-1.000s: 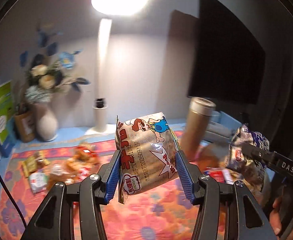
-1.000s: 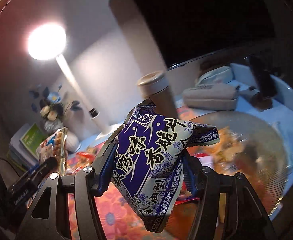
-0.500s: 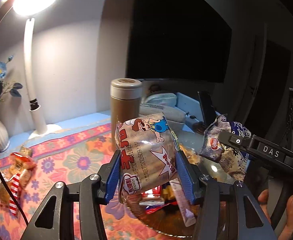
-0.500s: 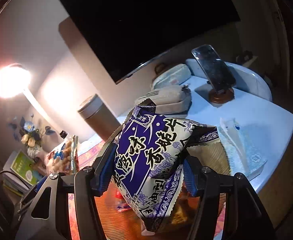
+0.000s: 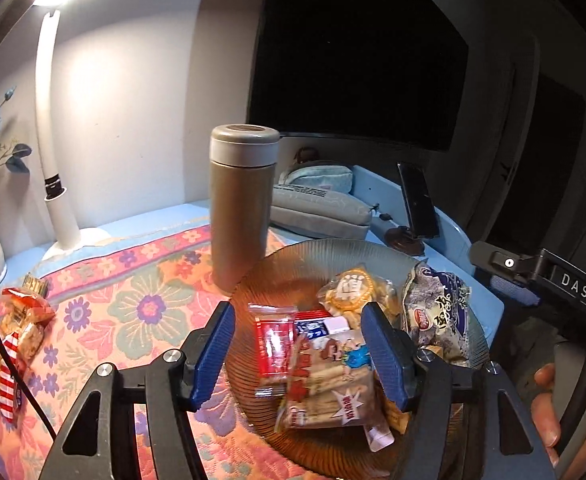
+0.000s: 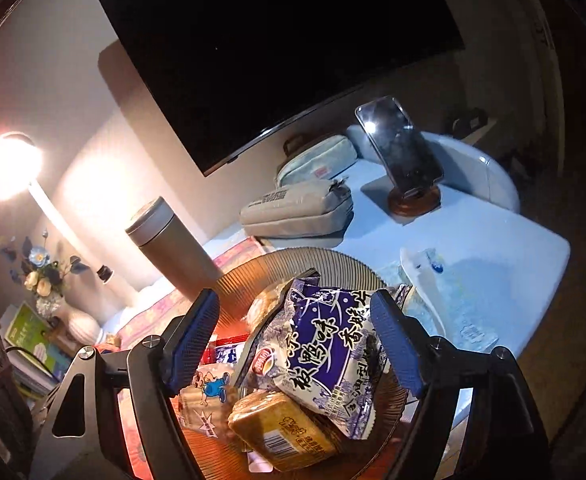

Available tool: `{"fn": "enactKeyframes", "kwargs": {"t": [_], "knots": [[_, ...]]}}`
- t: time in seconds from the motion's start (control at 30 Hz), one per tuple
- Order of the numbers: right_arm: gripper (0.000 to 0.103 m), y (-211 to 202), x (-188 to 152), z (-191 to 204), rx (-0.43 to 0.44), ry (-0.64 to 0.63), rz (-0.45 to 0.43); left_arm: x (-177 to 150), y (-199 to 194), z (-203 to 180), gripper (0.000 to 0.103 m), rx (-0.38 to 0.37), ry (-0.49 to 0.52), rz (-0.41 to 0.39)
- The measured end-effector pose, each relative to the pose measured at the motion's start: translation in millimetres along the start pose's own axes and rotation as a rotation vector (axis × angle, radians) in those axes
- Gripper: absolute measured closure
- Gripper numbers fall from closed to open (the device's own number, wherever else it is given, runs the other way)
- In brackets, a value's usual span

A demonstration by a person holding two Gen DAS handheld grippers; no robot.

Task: Organize snacks
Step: 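Move both tools back over the remaining snacks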

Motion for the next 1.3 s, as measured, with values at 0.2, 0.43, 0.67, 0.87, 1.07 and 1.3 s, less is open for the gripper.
{"fn": "enactKeyframes", "kwargs": {"t": [0.2,0.43,0.67,0.87,1.07,1.3], "knots": [[0.025,-7,0,14,0.009,-0.032,-0.012,1,-15,15,0.040,0.015,-0.004,-0.021],[0.025,-15,-6,50,0.039,-0.099,-0.013,1,-42,35,0.040,0.051,-0.009,-0.060],[0.025,-14,-24,99,0.102,-0.185,0.024,2,-82,77,0.040,0.103,-0.074,-0.114],[0.025,-8,-47,145,0.163,-0.265,0.069,-5,-131,132,0.040,0.198,-0.129,-0.167],[0.025,7,-79,196,0.226,-0.355,0.139,-14,-195,214,0.040,0.309,-0.249,-0.232],[0.025,23,-121,250,0.286,-0.458,0.220,-35,-255,299,0.040,0.419,-0.380,-0.287]]}}
Point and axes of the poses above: each gripper's, at about its wrist camera, not at the fingertips, and y roughly the way its jaws point, z to its left, x to its top, the point moved 6 cm from there along y, roughly the way its jaws point, and after that the axes turned 1 degree about -z, right-handed, at the moved point
